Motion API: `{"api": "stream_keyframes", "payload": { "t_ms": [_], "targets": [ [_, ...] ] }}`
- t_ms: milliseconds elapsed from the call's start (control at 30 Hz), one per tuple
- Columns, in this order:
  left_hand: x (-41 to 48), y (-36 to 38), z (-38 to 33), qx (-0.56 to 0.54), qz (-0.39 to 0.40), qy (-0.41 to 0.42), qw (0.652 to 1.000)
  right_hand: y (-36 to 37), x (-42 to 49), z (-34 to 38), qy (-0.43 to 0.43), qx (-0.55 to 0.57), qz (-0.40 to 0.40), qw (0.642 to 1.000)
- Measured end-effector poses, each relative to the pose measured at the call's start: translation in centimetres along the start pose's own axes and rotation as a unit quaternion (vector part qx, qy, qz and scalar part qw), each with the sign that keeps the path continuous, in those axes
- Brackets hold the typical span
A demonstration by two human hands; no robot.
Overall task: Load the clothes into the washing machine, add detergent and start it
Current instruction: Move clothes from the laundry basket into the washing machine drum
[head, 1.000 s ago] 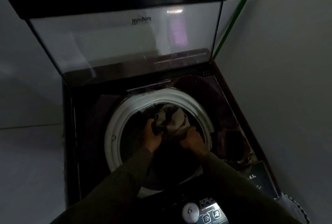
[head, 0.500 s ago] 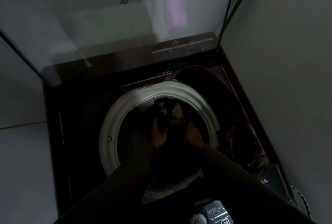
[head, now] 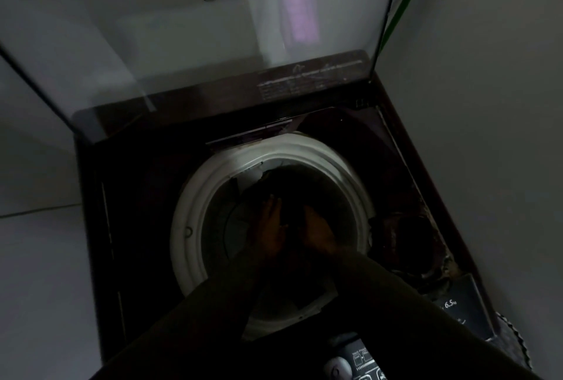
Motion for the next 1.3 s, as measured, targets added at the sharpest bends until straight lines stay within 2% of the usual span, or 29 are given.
{"api": "stream_keyframes", "payload": {
  "t_ms": [67, 167, 267, 333, 467, 567, 633, 700, 833, 1167, 1300],
  "targets": [
    [-0.7, -1.3, -1.3, 0.085, 0.001, 0.013, 0.996, -0.4, -0.5, 0.2, -0.016, -0.023, 0.001, 1.0],
    [-1.8, -2.2, -3.3, 0.228, 0.06, -0.009, 0.972, -1.0, -2.2, 1.8, -0.065, -0.132, -0.001, 0.989],
    [-3.2, -3.3, -4.5, 0.307, 0.059, -0.007, 0.95, -2.2, -3.9, 2.9, -0.089, -0.224, -0.067, 0.968],
    [-4.2, -4.4, -6.1, 0.32, -0.009, 0.02, 0.947, -3.1, -5.3, 3.7, -0.107, -0.273, -0.103, 0.951],
    [-6.0, -6.4, -8.7, 0.347, -0.074, 0.034, 0.934, -5.4, -8.0, 4.8, -0.118, -0.299, -0.139, 0.937],
    [-7.5, -7.4, -11.1, 0.318, -0.119, 0.049, 0.939, -7.3, -10.7, 4.9, -0.14, -0.303, -0.223, 0.916],
    [-8.3, -7.2, -12.5, 0.323, -0.117, 0.054, 0.937, -8.6, -12.9, 4.3, -0.144, -0.295, -0.28, 0.902],
    [-9.0, -6.7, -14.5, 0.328, -0.13, 0.076, 0.933, -9.7, -14.6, 3.3, -0.146, -0.298, -0.305, 0.893],
    [-10.4, -5.2, -19.4, 0.334, -0.155, 0.124, 0.922, -12.4, -17.9, 0.8, -0.119, -0.298, -0.321, 0.891],
    [-13.2, 3.5, -27.8, 0.341, -0.121, 0.201, 0.91, -16.9, -25.5, -9.5, -0.055, -0.244, -0.353, 0.901],
    [-14.8, 8.0, -30.6, 0.369, -0.097, 0.232, 0.895, -17.4, -28.1, -14.4, -0.036, -0.208, -0.362, 0.908]
  ]
}}
Point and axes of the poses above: each hand's wrist, its own x-axis towards the middle knuckle, its own y-axis out of the palm, z = x × y, the point moved 7 cm from there along x, towards the middle knuckle, and after that the axes turned 2 degrees about y, right-handed, at the moved point
